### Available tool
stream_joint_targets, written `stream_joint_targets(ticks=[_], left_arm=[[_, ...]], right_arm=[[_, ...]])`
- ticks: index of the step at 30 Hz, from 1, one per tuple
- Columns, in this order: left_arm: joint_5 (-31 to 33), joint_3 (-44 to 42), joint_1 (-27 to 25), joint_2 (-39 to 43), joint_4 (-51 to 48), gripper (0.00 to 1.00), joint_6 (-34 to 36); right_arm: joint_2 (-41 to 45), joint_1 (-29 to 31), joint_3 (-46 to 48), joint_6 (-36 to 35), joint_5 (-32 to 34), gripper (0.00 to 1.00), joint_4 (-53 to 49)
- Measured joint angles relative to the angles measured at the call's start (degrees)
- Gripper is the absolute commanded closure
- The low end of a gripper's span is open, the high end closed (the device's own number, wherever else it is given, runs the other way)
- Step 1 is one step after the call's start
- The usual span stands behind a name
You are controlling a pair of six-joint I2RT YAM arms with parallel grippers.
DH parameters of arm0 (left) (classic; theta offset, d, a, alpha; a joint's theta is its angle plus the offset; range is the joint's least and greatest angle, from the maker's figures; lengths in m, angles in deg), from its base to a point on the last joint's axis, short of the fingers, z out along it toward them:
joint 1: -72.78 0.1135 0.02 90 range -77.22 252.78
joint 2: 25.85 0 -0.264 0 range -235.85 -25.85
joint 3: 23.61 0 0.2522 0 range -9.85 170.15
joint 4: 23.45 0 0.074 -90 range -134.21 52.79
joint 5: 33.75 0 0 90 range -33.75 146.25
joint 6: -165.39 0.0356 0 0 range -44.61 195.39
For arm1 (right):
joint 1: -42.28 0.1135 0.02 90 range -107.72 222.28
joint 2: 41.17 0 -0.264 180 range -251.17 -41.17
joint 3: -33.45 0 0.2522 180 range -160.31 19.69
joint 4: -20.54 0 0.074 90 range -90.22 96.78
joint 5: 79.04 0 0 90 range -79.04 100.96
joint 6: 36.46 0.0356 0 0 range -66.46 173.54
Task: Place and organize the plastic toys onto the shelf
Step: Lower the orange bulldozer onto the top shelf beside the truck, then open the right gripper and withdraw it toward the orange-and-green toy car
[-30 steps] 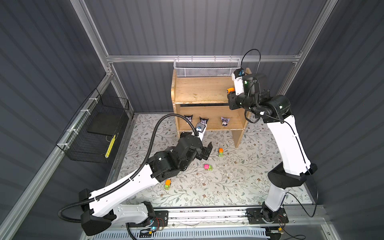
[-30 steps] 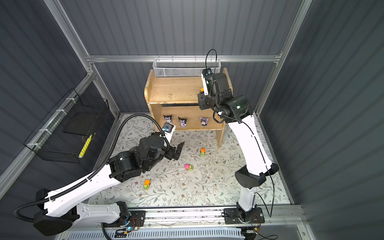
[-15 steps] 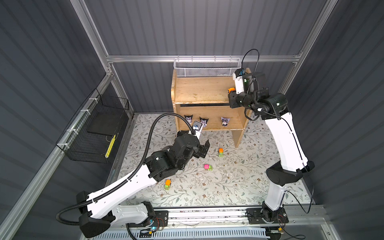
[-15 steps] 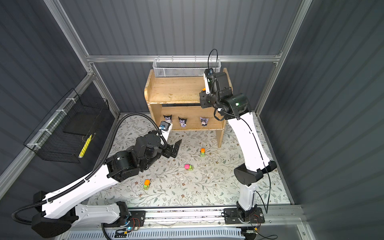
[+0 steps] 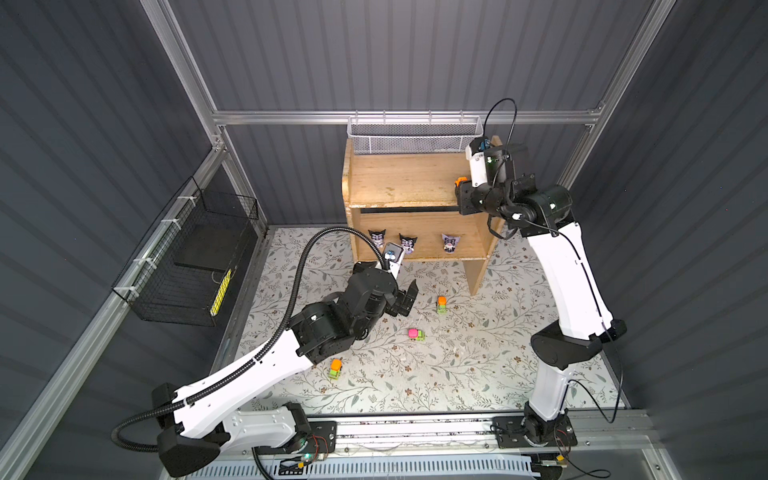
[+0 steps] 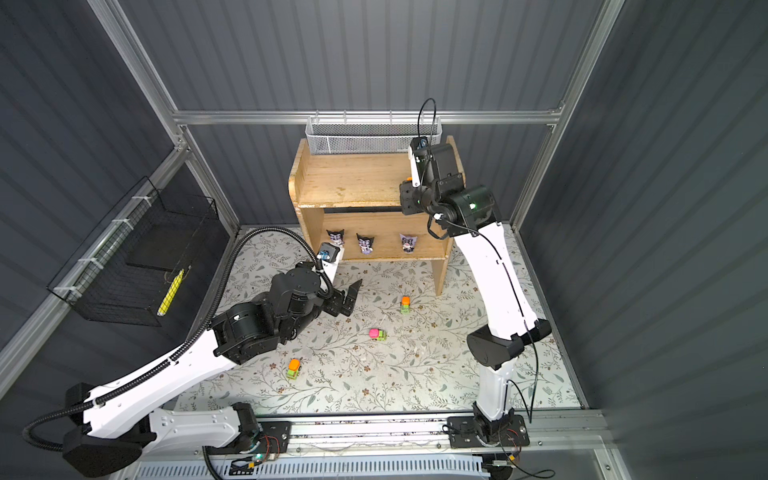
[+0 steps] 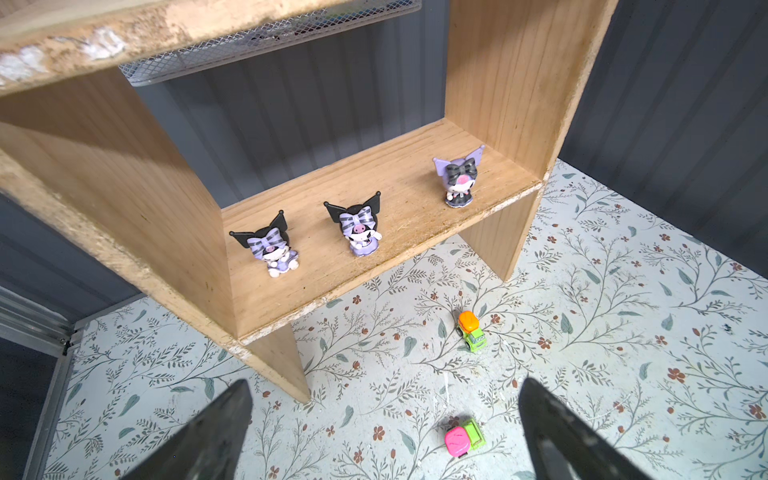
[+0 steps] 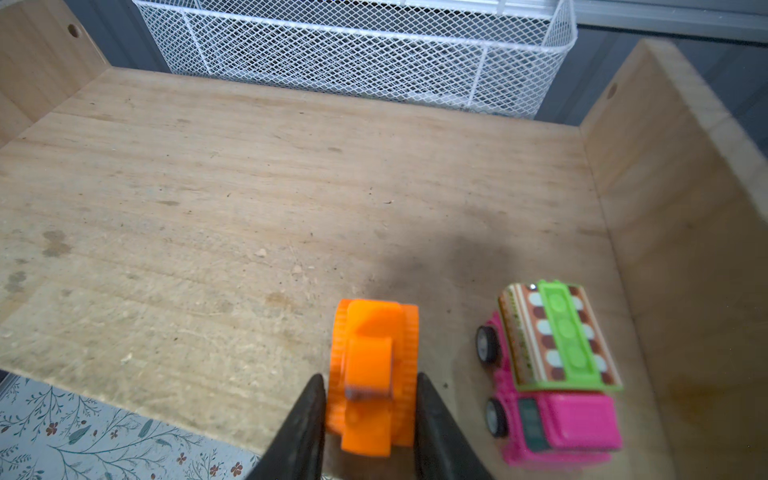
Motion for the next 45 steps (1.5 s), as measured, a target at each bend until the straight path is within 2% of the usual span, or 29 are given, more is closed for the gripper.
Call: stream_joint_targets(ticks=[7, 15, 27, 31, 40, 45], left_arm=[[0.0, -0.42, 0.11, 0.5, 0.0, 0.0, 0.0], [-0.02, -0.72, 0.11, 1.33, 0.02, 0.0, 0.0], [-0.52, -1.64, 0.11, 2.14, 0.24, 0.0, 0.39], [-0.98, -1.64, 0.11, 2.58, 0.22, 0.0, 0.44], [-1.57, -1.64, 0.11, 5.03, -0.22, 0.0, 0.33], [-1.99, -2.27, 0.11, 6.62, -0.72, 0.0, -0.79]], right_arm=[[-0.09, -0.26, 0.0, 0.07, 0.0, 0.6, -0.02], [-0.17, -0.33, 0.0, 0.74, -0.46, 0.49, 0.02], [-0.13, -0.31, 0.0, 1.09, -1.31, 0.44, 1.09], [0.42, -0.31, 0.0, 0.9, -1.51, 0.4, 1.4], [5.81, 1.09, 0.92, -0.07, -1.01, 0.35, 2.12], [13.4, 3.98, 9.73, -0.09, 0.61, 0.35, 4.35]])
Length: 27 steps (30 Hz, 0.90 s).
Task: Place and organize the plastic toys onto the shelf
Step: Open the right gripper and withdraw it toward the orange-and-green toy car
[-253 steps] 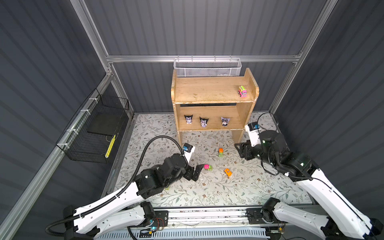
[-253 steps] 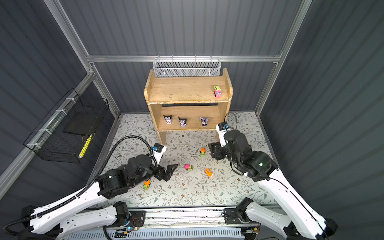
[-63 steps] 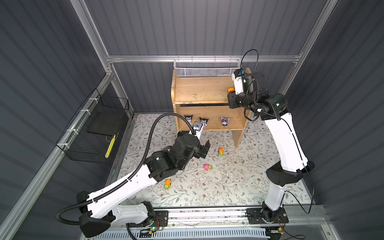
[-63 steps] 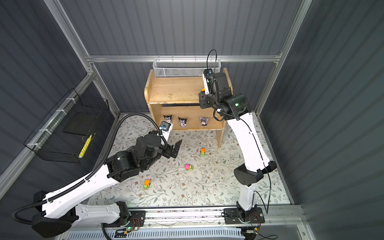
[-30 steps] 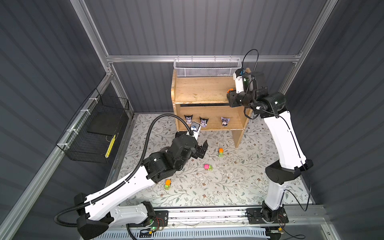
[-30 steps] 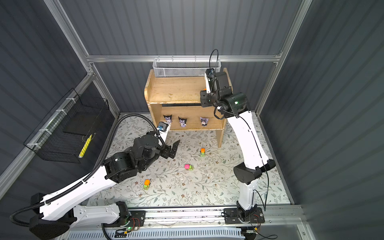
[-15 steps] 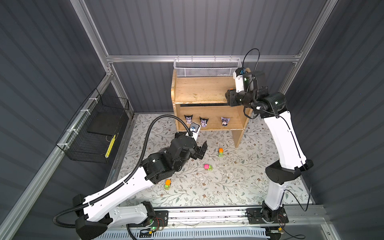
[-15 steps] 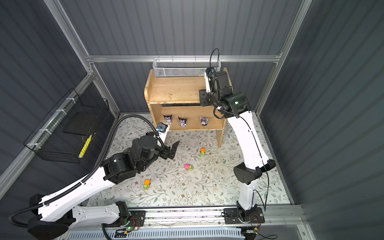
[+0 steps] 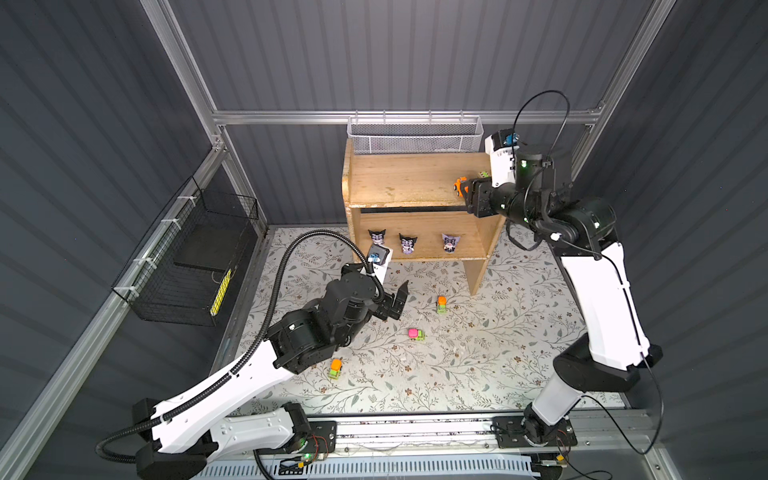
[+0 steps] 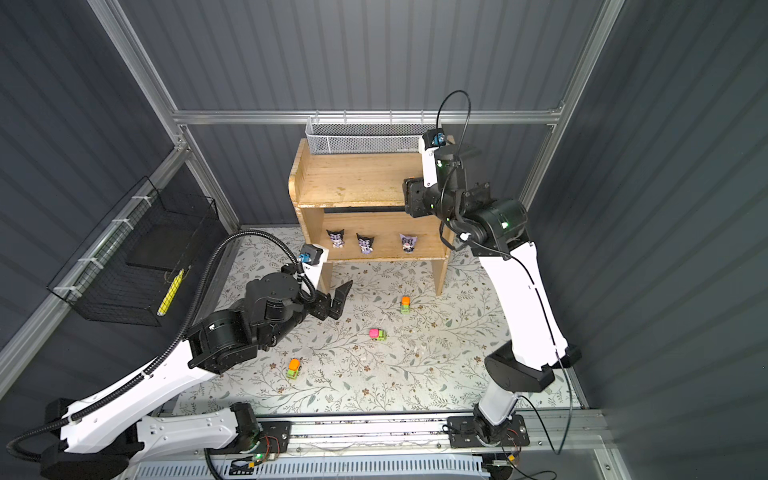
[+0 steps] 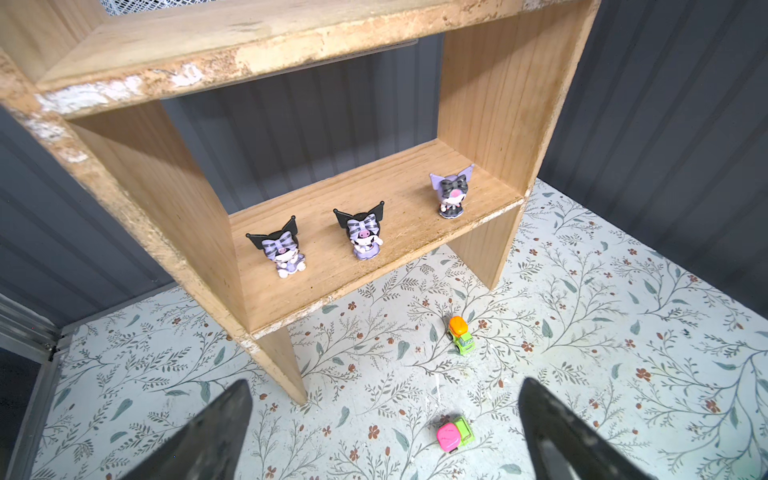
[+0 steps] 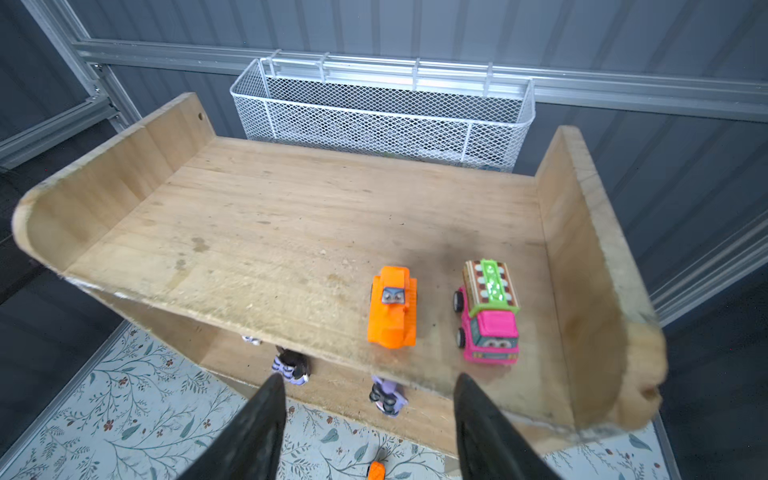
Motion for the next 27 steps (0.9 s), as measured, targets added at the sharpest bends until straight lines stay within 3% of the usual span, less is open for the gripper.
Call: stream_joint_targets(ticks=[10, 16, 22, 27], left_arm=[[-3.89, -7.67, 0.0, 6.8, -2.1, 0.0, -6.84], [-8.04, -18.78, -0.44, 12.44, -1.64, 0.0, -12.76], [-9.44, -29.18, -6.12, 13.92, 0.72, 0.0, -18.27], [-9.07, -32.96, -10.43, 11.98, 3.34, 0.0, -21.24]], right_arm=[[20.61, 6.51, 35.01, 3.67, 4.61, 0.35, 7.39], [33.64, 9.88, 56.19, 9.33, 6.58, 0.35, 11.13], [43.58, 11.91, 74.75, 16.02, 7.61, 0.35, 15.78], [44.06, 12.04, 87.25, 20.7, 7.32, 0.34, 21.11]])
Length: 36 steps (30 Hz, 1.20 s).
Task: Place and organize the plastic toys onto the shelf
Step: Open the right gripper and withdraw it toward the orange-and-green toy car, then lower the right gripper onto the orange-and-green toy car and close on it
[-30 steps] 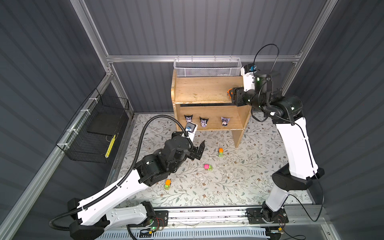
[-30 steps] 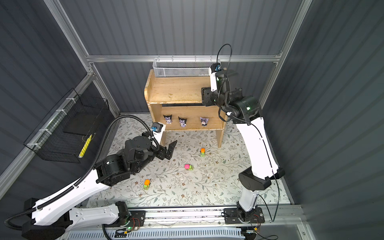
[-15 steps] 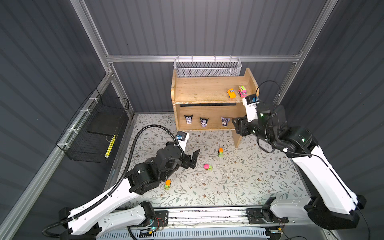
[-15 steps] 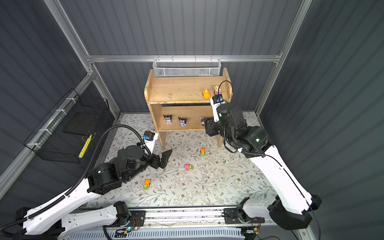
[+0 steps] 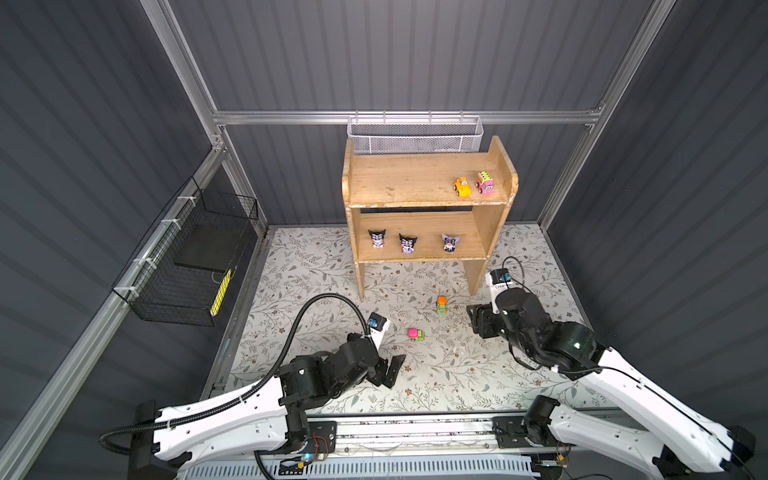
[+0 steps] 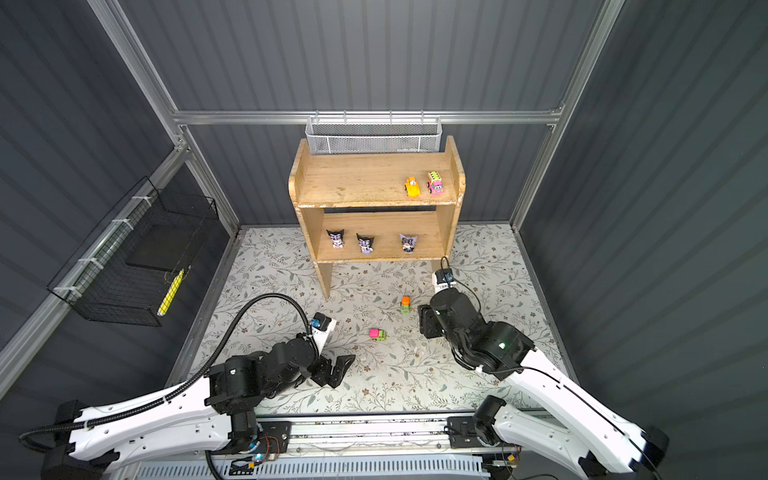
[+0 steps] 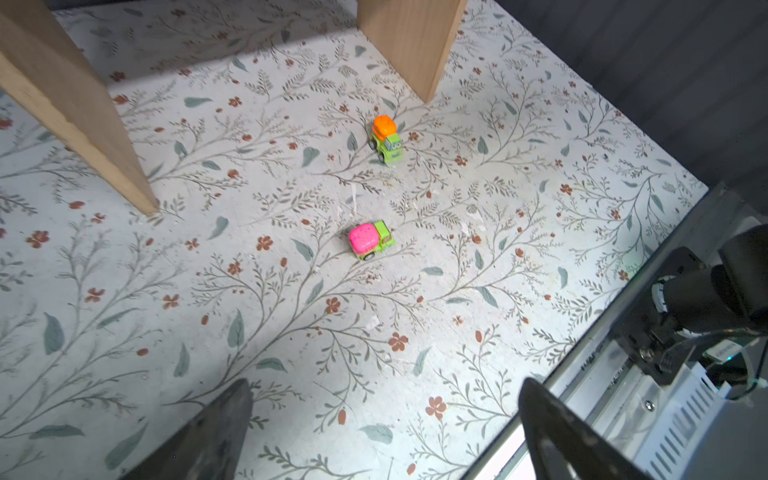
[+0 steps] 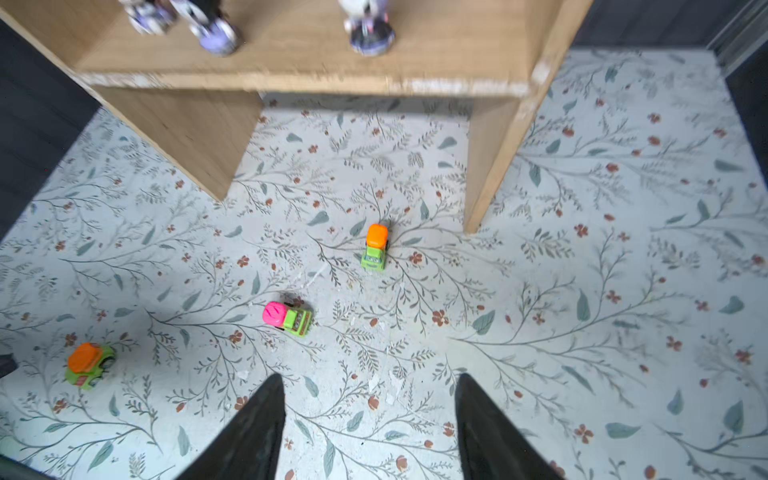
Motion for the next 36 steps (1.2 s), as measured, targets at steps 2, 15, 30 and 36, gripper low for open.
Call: stream_joint_targets(ticks=[2, 15, 30, 36], left_arm=[[0.07, -0.83, 0.02, -0.96, 1.29, 0.0, -0.72], [3.58, -2.12, 0.02, -4.66, 4.07, 0.0, -1.84], [4.07, -2.05, 7.91, -9.79, 6.45, 0.0, 3.34], [2.23, -0.81, 8.79, -12.2, 7.91, 0.0, 5.77]], right_arm=[[-1.68, 0.15, 3.06, 1.16, -0.15, 0.33, 2.27], [-21.11, -2.95, 8.55, 3.45, -3.32, 0.21, 22.01], [-42.64, -9.7, 3.43, 1.84, -9.77, 0.25, 33.66], [-46.31, -11.43, 0.0, 0.59, -10.73, 0.28, 34.77]])
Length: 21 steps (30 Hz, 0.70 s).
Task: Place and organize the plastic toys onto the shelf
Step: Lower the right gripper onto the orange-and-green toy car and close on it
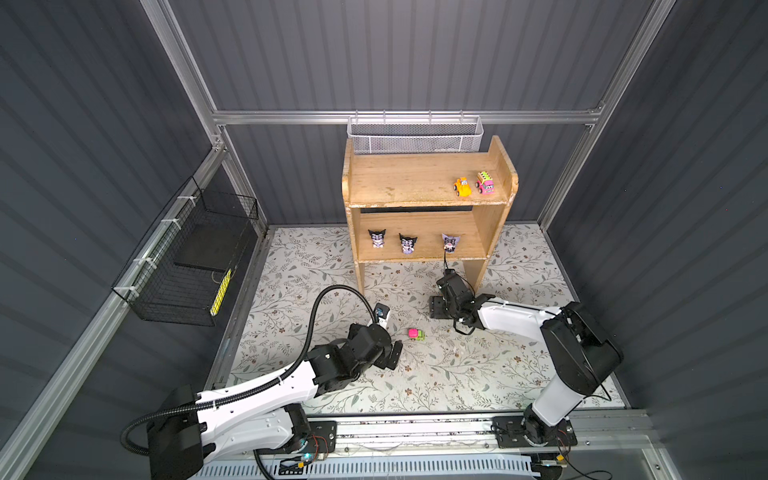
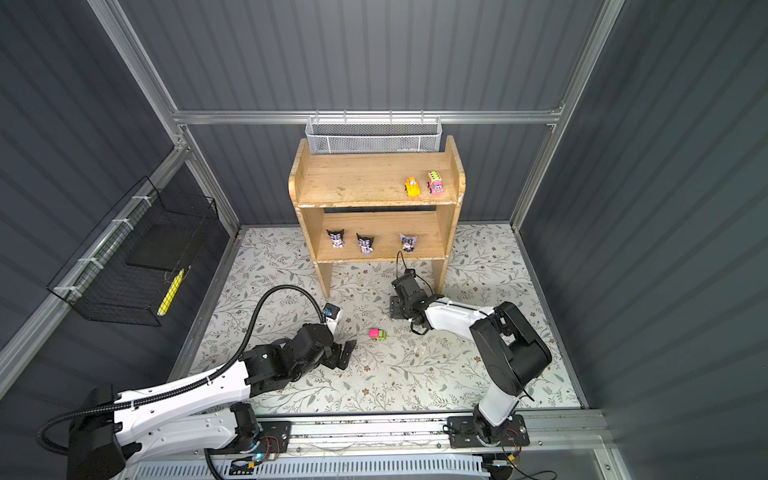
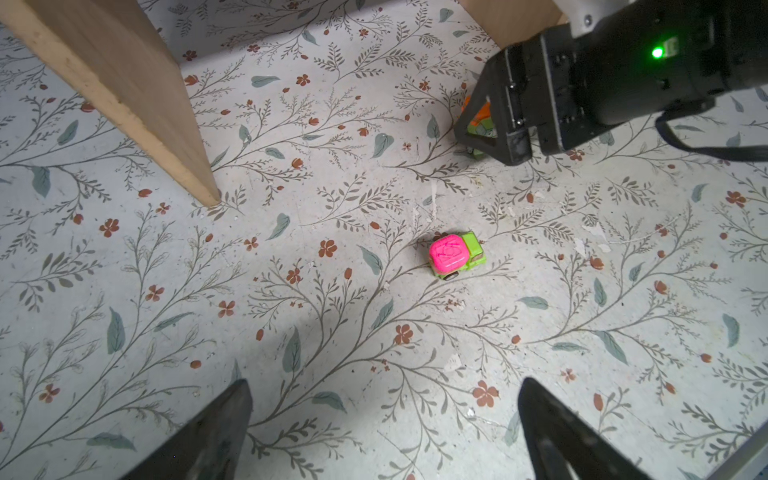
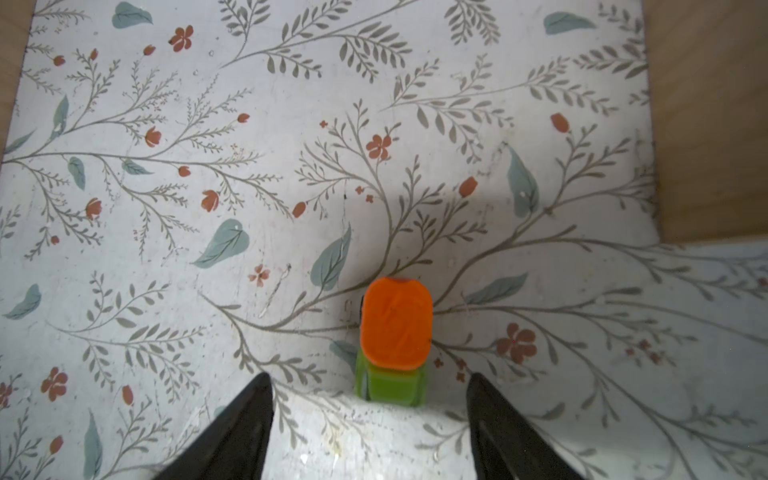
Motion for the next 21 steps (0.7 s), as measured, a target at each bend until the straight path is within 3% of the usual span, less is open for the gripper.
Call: stream_joint_targets(ticks=[21], left_arm=[[-0.79, 1.36, 0.79, -1.99, 1.36, 0.0, 3.02]], right_arm=[[-4.33, -0.72, -1.75, -0.7, -1.25, 0.39, 1.53]])
